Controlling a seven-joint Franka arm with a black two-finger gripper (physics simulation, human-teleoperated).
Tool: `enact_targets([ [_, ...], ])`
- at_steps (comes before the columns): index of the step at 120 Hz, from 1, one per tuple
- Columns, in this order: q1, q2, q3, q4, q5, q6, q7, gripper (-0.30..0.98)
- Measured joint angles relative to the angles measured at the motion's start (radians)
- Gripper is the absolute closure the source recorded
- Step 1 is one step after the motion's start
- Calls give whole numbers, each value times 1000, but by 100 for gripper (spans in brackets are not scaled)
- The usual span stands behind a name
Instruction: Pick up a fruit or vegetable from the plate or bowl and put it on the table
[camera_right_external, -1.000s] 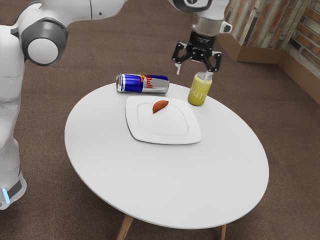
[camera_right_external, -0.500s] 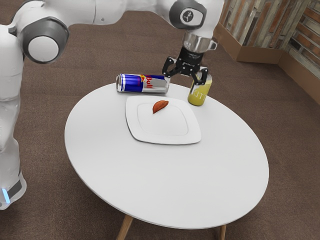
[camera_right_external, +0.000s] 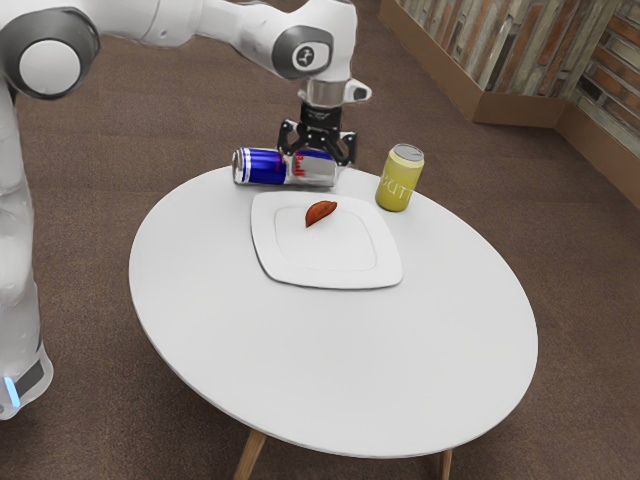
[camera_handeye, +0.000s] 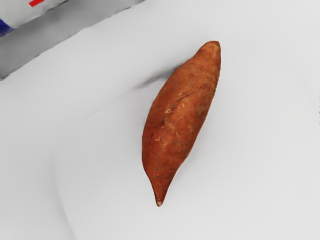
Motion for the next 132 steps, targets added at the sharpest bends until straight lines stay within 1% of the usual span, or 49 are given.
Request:
enact_targets([
  [10,39,-16,-2,2,3,15,83,0],
  [19,42,-9,-4,3,5,25,149,0],
  [48,-45,62,-4,-3,5,49,316,0],
  [67,-84,70,1,-43,2,79,395,1],
  [78,-64,80,1,-47,4,91,431,2],
  [101,32,115,1,-45,7,125,498,2],
  [132,16,139,1,-40,9,200,575,3],
])
